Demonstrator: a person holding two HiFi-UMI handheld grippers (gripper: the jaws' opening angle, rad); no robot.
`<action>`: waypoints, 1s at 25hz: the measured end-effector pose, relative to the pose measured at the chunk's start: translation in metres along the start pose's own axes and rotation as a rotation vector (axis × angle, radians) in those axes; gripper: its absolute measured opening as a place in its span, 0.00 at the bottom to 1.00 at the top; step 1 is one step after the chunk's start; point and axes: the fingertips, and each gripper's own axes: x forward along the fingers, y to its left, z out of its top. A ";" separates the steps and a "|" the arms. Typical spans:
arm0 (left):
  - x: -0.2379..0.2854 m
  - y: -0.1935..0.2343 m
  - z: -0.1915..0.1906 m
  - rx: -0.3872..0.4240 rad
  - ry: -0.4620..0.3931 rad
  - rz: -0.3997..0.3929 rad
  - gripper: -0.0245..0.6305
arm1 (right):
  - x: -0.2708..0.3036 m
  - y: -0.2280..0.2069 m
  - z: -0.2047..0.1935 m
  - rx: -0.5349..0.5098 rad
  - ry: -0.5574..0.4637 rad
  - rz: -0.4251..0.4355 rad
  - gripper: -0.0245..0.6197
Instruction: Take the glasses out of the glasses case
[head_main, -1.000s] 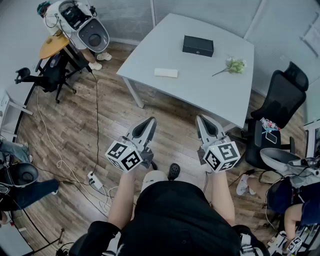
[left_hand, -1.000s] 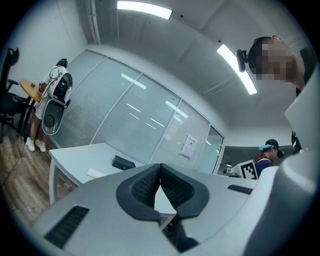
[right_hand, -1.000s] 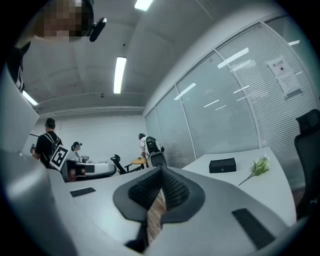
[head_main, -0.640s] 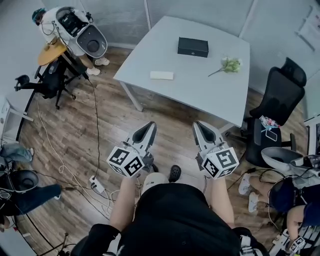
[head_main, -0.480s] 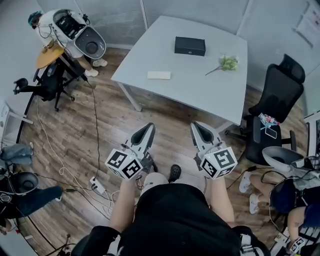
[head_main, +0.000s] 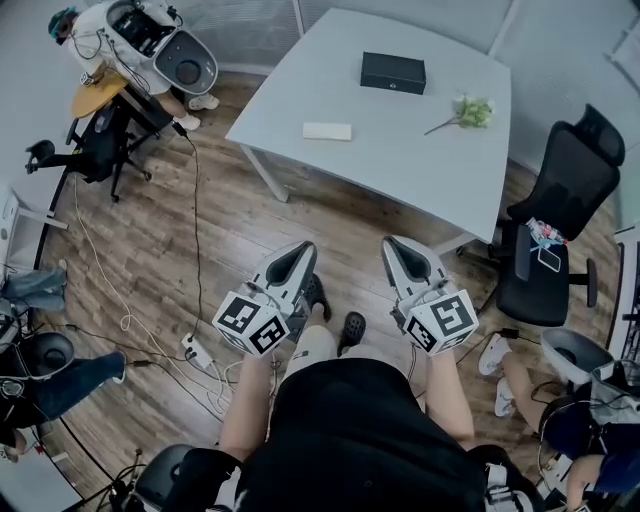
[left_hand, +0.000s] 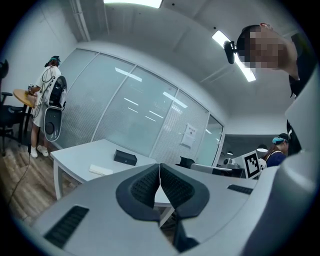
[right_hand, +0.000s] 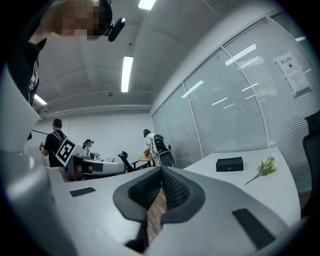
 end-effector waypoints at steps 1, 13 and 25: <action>0.001 0.006 -0.001 -0.005 0.005 0.000 0.07 | 0.006 0.000 -0.002 -0.001 0.009 0.004 0.06; 0.047 0.098 0.037 0.016 0.055 -0.080 0.07 | 0.113 -0.025 0.011 -0.023 0.093 -0.060 0.06; 0.097 0.185 0.081 0.030 0.050 -0.138 0.07 | 0.197 -0.064 0.023 -0.016 0.092 -0.157 0.06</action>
